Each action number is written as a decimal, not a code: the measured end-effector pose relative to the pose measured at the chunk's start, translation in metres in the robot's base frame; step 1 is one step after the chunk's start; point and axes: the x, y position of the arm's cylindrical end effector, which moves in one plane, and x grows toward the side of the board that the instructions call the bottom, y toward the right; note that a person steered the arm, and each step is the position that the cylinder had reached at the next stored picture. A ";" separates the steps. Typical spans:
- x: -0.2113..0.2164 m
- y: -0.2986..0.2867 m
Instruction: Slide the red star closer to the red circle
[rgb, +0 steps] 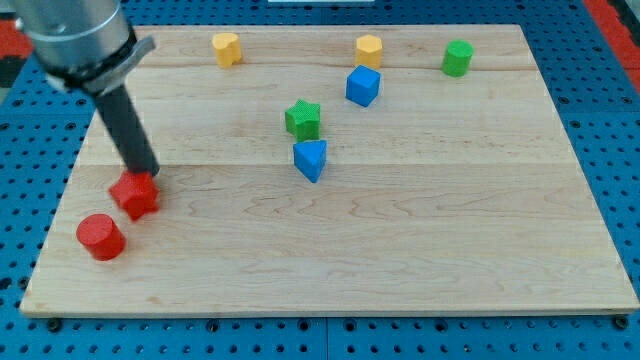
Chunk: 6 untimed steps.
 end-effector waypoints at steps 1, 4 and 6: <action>0.007 0.020; 0.011 0.022; 0.011 0.023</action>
